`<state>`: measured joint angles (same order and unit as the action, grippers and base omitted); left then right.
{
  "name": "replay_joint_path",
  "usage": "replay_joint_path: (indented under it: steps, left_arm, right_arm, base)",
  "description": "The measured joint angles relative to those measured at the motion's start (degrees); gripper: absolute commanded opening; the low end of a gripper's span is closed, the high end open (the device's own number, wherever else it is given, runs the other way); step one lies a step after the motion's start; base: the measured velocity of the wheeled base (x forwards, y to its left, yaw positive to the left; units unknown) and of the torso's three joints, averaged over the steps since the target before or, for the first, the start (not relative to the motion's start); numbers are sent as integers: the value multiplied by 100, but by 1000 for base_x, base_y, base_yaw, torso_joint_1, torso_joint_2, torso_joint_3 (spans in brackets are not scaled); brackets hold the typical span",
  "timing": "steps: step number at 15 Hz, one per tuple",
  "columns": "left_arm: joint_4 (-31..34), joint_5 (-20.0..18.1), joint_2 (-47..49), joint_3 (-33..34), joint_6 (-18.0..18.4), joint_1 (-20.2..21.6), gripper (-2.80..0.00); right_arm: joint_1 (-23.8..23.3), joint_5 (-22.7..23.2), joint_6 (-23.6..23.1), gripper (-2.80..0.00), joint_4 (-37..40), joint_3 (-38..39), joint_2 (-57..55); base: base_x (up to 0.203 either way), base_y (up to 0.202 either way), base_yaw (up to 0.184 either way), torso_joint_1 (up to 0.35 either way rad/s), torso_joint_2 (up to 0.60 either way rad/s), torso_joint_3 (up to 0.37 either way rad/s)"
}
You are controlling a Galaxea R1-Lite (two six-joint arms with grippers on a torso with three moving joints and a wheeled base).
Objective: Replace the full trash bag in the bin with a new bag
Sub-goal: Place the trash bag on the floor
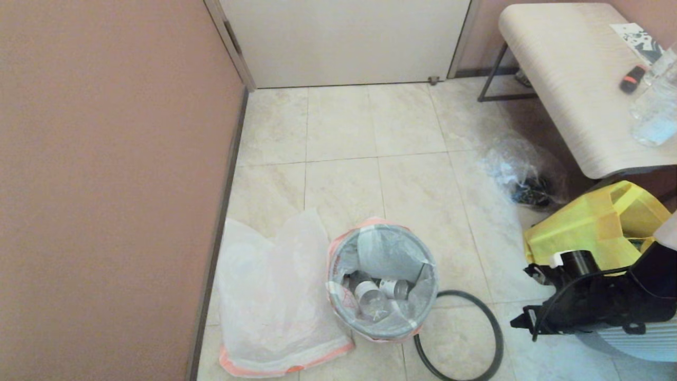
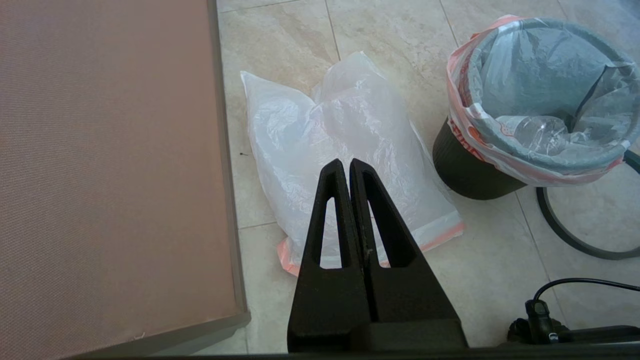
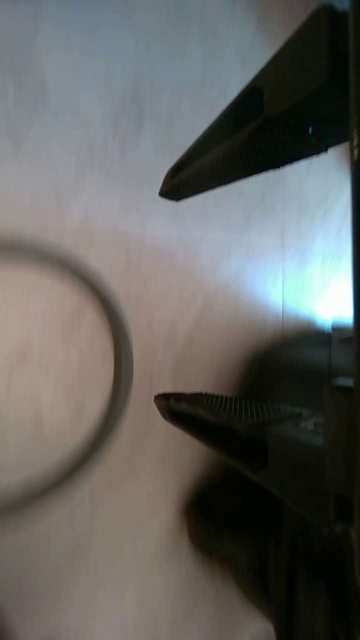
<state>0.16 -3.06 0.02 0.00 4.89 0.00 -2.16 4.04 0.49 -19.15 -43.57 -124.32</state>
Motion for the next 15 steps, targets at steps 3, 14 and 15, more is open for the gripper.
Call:
replay_joint_path:
  steps: [3,14,15]
  left_arm:
    - [0,0,0,0,1,0,-280]
    - [2,0,0,0,2,0,-280]
    - [2,0,0,0,0,0,-280]
  right_arm:
    - [290,197,314,-280,-3,74,209]
    - [2299,-120,1191,-280,-22,-892,51]
    - [2383,-226,1199,-280,-20,-1056,-49]
  base:
    - [0,0,0,0,0,0]
    - [0,0,0,0,0,0]
    - [0,0,0,0,0,0]
